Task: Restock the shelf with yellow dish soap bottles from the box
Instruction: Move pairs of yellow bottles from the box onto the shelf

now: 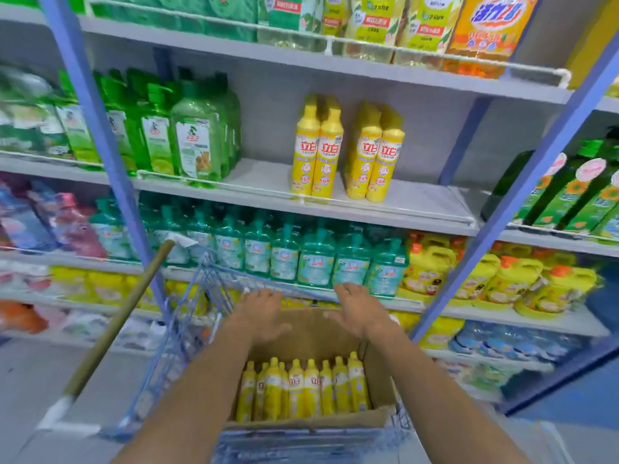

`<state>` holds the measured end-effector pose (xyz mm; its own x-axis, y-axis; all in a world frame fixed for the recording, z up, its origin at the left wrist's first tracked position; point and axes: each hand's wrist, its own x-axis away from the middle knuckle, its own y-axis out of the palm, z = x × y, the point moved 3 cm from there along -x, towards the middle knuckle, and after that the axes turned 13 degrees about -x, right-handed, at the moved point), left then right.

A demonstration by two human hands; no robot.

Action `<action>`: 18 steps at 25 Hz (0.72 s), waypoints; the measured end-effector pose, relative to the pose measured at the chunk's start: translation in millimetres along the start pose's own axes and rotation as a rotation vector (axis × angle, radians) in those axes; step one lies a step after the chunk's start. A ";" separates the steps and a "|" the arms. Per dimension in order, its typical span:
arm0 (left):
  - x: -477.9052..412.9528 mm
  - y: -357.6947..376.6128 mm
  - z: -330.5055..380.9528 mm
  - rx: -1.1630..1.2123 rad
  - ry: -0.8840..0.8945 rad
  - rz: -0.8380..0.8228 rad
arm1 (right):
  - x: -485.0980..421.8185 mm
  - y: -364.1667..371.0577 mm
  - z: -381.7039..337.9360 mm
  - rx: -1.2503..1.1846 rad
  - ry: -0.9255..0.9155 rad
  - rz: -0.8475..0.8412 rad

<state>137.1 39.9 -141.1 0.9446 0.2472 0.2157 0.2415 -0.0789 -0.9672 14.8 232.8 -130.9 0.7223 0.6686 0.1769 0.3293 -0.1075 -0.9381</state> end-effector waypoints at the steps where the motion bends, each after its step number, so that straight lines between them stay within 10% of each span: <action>1: 6.8 16.0 -5.4 0.019 -0.019 -0.008 | 1.1 16.6 -3.3 -0.007 0.007 -0.024; 18: -44.6 212.3 36.1 0.172 -0.036 -0.447 | -45.5 207.5 97.9 -0.082 0.186 -0.403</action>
<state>138.2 47.0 -360.9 0.7475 0.2543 0.6136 0.5791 0.2028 -0.7896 -9.3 252.1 -362.8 0.6210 0.5263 0.5808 0.6482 0.0717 -0.7581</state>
